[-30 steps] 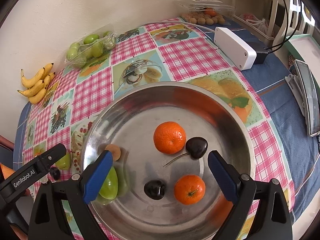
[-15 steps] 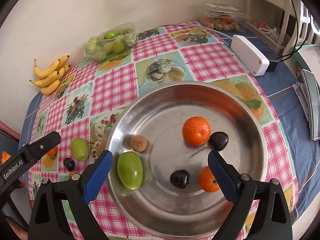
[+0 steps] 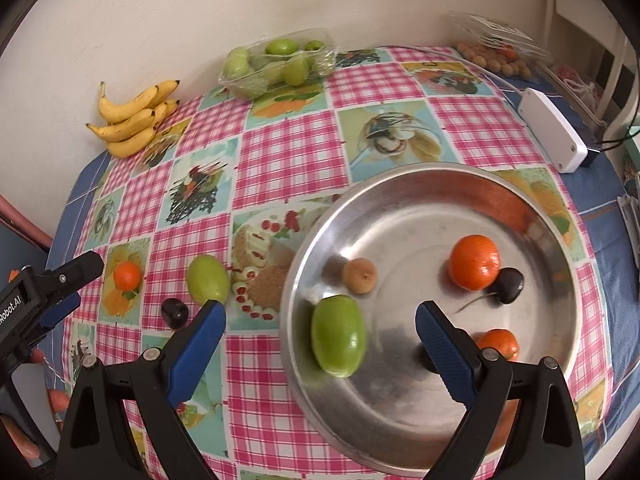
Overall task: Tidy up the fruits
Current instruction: 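Move the left gripper toward a tangerine while the right gripper approaches a green mango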
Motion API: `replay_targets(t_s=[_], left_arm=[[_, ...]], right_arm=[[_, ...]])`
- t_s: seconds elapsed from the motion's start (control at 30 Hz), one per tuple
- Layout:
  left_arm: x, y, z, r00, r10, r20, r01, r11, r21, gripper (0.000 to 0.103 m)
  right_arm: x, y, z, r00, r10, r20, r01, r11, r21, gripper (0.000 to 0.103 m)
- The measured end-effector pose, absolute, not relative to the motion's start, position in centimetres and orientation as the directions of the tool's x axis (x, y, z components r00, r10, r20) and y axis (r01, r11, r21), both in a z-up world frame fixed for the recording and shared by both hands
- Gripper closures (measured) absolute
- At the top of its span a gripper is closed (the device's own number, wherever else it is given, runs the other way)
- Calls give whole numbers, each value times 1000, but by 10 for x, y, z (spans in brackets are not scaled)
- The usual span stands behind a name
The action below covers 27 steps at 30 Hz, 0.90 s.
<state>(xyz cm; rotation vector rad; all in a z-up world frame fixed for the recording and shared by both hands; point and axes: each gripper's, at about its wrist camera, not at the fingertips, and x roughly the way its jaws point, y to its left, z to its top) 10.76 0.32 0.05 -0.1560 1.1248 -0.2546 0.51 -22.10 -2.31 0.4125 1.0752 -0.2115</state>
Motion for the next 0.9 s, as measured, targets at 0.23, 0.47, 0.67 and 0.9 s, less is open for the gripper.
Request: replay_targets(t_s=[0.23,0.47,0.67,0.9], left_arm=[[108,23,-4,403,-260,-877,86,965,-247,0],[109,37,-10,417,-243,-876,50,968,-245,0],[113,43,-15,398,-253,-882,39,965,-259,0],[117,42,-20,386,-262,-885,48,963,-264,0]], right_arm=[[16,-197,-21,503,112,-857,310,903,299,7],[23,-174,-23,494,156,-855,255,915,314,7],[33,-158,-25,456,151,-877,223,935,277,7],[41,-149,-24,473,117,-873,194,953,233,7]])
